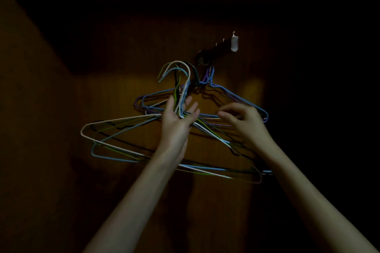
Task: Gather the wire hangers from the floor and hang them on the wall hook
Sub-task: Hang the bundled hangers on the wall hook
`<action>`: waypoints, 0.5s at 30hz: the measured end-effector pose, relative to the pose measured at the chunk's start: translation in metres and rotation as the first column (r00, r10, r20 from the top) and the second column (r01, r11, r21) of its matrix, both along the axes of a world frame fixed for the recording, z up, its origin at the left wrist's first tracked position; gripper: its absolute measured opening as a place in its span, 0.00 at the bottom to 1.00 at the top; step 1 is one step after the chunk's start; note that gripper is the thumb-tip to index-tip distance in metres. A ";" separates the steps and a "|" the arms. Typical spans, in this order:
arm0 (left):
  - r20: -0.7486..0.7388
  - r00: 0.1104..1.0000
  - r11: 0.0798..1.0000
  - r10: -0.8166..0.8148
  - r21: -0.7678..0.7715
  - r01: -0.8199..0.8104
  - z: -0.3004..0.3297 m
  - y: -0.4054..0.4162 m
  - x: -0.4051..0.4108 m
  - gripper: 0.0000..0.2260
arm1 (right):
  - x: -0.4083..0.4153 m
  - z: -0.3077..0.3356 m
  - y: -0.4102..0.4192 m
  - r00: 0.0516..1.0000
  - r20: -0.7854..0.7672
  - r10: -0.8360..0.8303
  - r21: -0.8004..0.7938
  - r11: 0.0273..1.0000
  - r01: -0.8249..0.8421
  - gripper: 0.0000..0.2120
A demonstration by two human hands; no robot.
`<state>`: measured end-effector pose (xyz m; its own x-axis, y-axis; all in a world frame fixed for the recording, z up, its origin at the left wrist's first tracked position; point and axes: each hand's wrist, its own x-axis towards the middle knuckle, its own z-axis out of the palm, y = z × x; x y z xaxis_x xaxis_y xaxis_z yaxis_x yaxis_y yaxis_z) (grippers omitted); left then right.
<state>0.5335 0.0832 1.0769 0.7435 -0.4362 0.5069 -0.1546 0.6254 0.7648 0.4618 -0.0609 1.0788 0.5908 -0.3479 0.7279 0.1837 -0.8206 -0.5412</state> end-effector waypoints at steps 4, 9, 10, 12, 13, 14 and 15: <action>-0.026 0.999 1.000 -0.031 0.006 0.031 -0.005 0.011 -0.010 0.34 | -0.014 -0.009 0.034 0.990 -0.083 0.117 0.036 0.993 -0.114 0.04; -0.010 0.999 0.999 -0.032 0.026 0.032 -0.010 0.028 -0.025 0.32 | -0.023 -0.021 0.052 0.990 -0.102 0.099 0.068 0.993 -0.092 0.04; -0.018 0.999 0.999 -0.040 0.026 0.040 -0.012 0.032 -0.027 0.32 | -0.025 -0.022 0.055 0.991 -0.090 0.095 0.078 0.993 -0.088 0.04; -0.026 0.999 0.998 -0.039 0.039 0.040 -0.015 0.038 -0.032 0.34 | -0.029 -0.025 0.060 0.996 -0.059 0.074 0.073 0.995 -0.069 0.05; -0.022 0.999 0.998 -0.032 0.049 0.033 -0.016 0.042 -0.034 0.34 | -0.032 -0.025 0.063 0.997 -0.046 0.066 0.072 0.995 -0.062 0.05; -0.017 1.000 0.998 -0.026 0.055 0.027 -0.018 0.045 -0.037 0.34 | -0.035 -0.025 0.065 0.998 -0.039 0.055 0.075 0.996 -0.052 0.06; -0.016 0.999 0.998 -0.028 0.054 0.029 -0.019 0.048 -0.040 0.33 | -0.038 -0.024 0.067 0.999 -0.033 0.040 0.077 0.996 -0.037 0.06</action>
